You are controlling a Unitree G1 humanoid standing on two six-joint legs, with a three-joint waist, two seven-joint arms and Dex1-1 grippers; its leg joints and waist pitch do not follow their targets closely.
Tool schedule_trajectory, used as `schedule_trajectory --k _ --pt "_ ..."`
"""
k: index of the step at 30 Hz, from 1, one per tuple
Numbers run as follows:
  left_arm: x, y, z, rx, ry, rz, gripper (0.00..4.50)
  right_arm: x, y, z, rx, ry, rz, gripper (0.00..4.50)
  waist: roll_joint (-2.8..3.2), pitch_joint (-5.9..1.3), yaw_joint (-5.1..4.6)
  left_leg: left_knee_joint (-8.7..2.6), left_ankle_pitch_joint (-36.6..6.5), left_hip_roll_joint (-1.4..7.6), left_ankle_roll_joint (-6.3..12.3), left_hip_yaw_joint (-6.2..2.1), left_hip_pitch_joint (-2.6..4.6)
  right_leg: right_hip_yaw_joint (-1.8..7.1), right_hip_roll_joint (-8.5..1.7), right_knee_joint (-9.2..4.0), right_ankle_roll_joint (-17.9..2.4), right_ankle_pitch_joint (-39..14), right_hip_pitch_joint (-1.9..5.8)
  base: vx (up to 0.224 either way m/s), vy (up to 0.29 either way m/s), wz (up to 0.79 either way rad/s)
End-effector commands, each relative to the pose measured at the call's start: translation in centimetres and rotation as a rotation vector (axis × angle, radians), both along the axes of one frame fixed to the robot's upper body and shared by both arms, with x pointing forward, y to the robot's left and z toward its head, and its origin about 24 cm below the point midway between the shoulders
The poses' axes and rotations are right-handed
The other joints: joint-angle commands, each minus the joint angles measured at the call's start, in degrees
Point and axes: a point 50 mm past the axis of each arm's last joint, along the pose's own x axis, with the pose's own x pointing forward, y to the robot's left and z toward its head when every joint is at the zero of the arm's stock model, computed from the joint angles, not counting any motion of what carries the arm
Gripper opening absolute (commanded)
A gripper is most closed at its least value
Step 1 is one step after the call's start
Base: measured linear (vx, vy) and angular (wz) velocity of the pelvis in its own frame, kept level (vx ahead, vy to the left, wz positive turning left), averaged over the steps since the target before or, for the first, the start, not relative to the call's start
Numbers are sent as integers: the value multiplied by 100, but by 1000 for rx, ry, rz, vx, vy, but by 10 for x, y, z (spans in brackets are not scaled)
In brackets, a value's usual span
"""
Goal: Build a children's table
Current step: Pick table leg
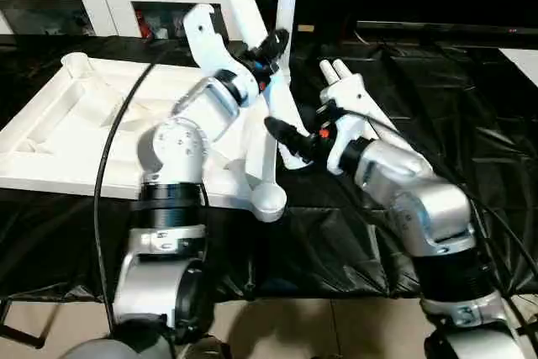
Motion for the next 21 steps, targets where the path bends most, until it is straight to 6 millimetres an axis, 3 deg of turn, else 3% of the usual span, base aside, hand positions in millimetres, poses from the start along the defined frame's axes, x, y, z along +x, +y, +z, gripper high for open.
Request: schedule_trajectory --k 1,8,11,16,21 --pt "-3 -10 6 21 -53 -79 186 -3 4 12 43 -17 113 313 -34 -487 14 -380 -978 160 -55 -57 168 230 -340 -378 -934 -760 302 0 0 0" --pt "-12 -8 13 66 -186 -267 186 -3 -20 21 116 61 272 368 -46 -496 30 -356 -825 163 54 -40 160 228 -359 -345 -1128 -621 325 0 0 0" --pt "-27 -10 15 106 -275 -533 186 -2 -35 27 114 119 446 399 -43 -492 35 -344 -843 162 71 -32 171 224 -349 -335 -1205 -747 315 0 0 0" --pt "-33 -11 18 125 -306 -639 186 -3 -37 26 92 159 530 427 -62 -493 34 -337 -781 171 103 -26 163 218 -358 -317 -1346 -623 320 0 0 0" --pt "-35 -11 22 98 -335 -682 186 0 -39 22 39 199 570 431 -76 -491 43 -336 -834 177 46 -28 166 218 -373 -329 -1331 -817 322 0 0 0"
